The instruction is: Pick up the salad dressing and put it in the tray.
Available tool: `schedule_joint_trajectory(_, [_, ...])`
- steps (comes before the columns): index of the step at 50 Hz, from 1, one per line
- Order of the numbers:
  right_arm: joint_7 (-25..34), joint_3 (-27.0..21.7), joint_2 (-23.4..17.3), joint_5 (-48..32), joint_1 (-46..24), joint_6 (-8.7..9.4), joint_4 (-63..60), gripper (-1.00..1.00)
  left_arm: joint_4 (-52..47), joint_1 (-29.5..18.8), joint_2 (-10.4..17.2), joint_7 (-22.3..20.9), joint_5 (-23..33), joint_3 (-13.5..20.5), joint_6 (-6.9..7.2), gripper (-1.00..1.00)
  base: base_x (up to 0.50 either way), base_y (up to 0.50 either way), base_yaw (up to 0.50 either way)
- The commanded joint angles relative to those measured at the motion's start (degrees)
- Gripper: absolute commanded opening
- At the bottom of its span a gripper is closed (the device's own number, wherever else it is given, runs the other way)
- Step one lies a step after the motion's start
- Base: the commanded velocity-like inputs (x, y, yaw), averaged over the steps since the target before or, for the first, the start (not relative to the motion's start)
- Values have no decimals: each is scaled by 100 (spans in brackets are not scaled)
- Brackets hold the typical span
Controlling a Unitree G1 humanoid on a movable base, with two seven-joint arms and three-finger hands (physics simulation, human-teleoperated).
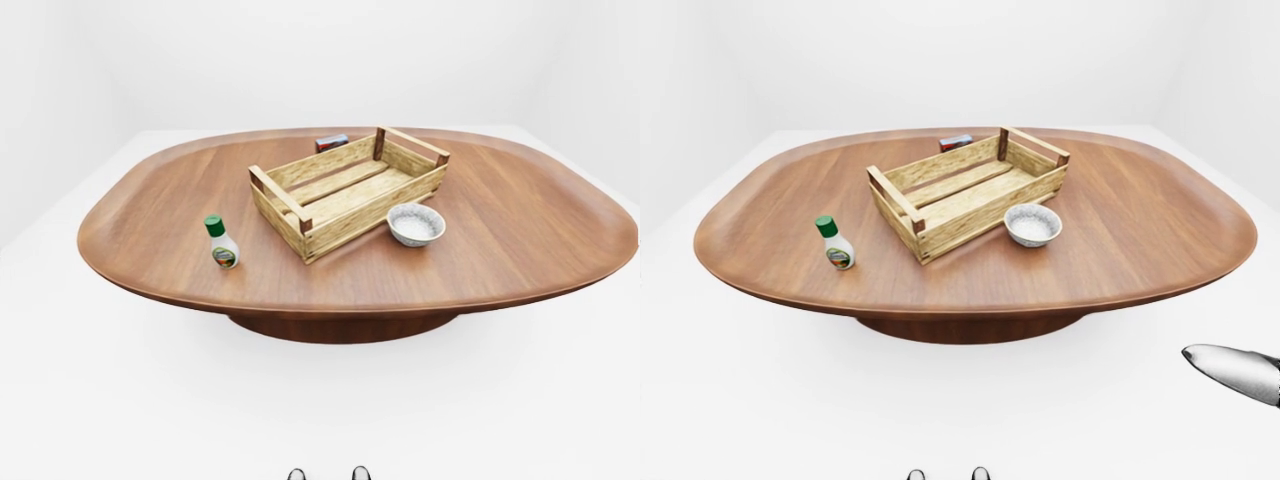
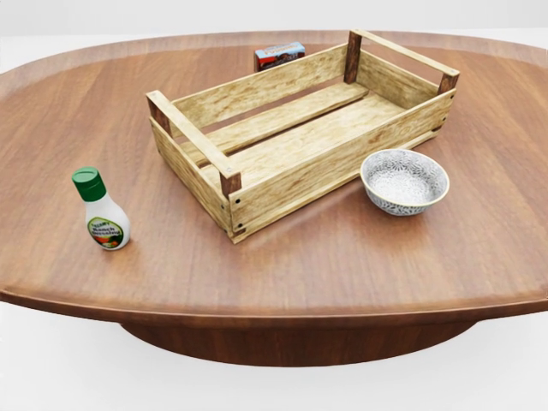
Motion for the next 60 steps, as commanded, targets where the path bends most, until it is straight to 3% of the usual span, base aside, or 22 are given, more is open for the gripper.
schedule_joint_trajectory(1, [69, 39, 33, -94, -59, 0, -64, 100, 1307, 237, 680, -127, -20, 805, 0, 100, 24, 50, 0])
schedule_joint_trajectory(7, [6, 19, 17, 39, -57, 0, -104, 100, 3351, 926, 1520, -432, -110, 1865, 0, 100, 24, 50, 0])
schedule_joint_trajectory(10, [15, 102, 21, -34, -53, 0, -83, 100, 3695, 1288, 1746, -521, -227, 2296, 0, 100, 24, 50, 0])
schedule_joint_trajectory(13, [74, 174, 71, -123, -33, 0, -40, 100, 4027, 1505, 1854, -572, -234, 2521, 0, 100, 24, 50, 0])
schedule_joint_trajectory(20, [75, 163, 71, -66, -78, 0, -59, 100, 3800, 1492, 1758, -412, -281, 2361, 0, 100, 27, 48, 0])
schedule_joint_trajectory(23, [94, 50, 50, 410, -96, 0, -69, 100, 3475, 1476, 1689, -354, -264, 2403, 0, 100, 49, 20, 0])
schedule_joint_trajectory(33, [49, 257, 37, 421, 39, 0, -45, 100, 3056, 1281, 1571, -304, -114, 2346, 0, 100, 50, 6, 0])
schedule_joint_trajectory(37, [121, 424, 119, 180, 56, 0, 61, 100, 3543, 1157, 1642, -402, -96, 2071, 0, 100, 50, 2, 0])
schedule_joint_trajectory(44, [137, 290, 125, 256, 43, 0, 10, 100, 4098, 1149, 1791, -509, -196, 1883, 0, 100, 50, 2, 0])
schedule_joint_trajectory(60, [174, 334, 152, 308, 101, 0, 19, 100, 4351, 1170, 1772, -545, -466, 1456, 0, 100, 50, 1, 0])
